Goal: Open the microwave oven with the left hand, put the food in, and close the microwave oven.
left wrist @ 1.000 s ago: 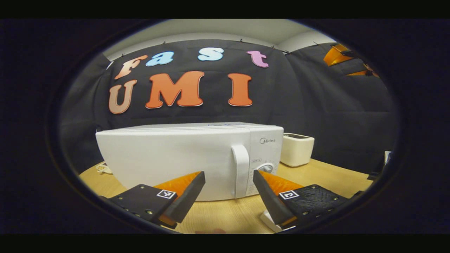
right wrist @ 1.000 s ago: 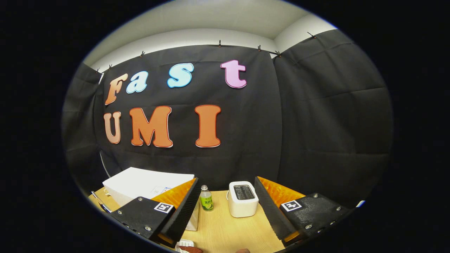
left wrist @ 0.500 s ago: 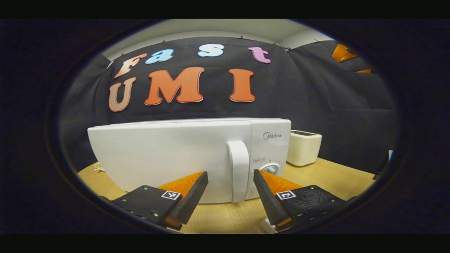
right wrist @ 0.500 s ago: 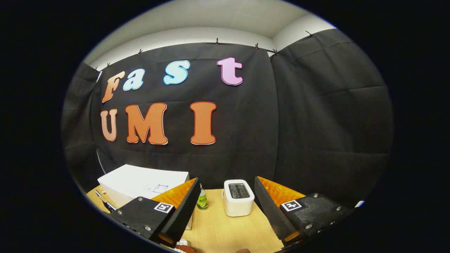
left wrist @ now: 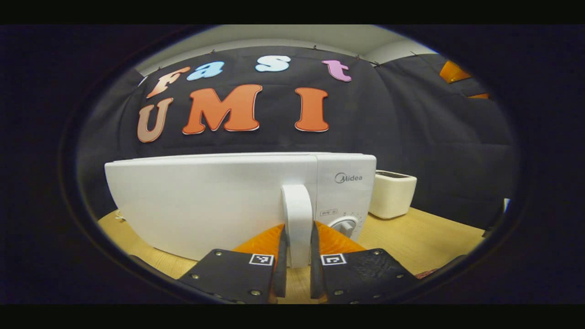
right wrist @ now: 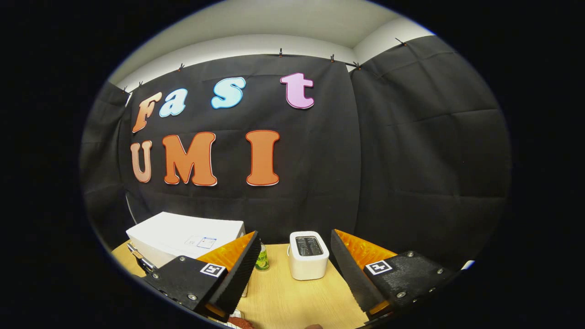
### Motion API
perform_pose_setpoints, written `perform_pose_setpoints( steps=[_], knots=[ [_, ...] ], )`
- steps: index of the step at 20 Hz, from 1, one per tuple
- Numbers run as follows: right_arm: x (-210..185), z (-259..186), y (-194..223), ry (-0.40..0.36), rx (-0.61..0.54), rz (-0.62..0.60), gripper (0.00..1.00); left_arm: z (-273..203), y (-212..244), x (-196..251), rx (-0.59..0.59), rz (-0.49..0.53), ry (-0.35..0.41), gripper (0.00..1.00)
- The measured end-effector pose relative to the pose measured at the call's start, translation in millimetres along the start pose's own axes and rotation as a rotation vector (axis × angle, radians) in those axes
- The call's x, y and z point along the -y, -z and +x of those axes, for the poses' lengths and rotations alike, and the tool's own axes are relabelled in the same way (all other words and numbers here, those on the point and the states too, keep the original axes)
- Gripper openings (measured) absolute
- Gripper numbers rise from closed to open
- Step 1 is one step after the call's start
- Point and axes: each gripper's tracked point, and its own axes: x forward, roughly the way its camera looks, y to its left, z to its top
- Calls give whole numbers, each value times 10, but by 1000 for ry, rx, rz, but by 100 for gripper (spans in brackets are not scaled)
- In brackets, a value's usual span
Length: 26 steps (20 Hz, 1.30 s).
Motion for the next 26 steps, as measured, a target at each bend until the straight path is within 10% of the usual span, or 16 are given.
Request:
perform_pose_setpoints(
  steps=[9, 17, 26],
  knots=[
    [-90, -78, 40, -25, 10, 11, 95, -881, 80, 7, 7, -8, 203, 5],
    [-314, -211, 48, -61, 19, -21, 96, -1887, 124, -335, 19, -9, 338, 8],
    [-657, -262, 155, -106, 9, -27, 95, -2806, 210, -1167, 0, -29, 241, 10]
  ],
)
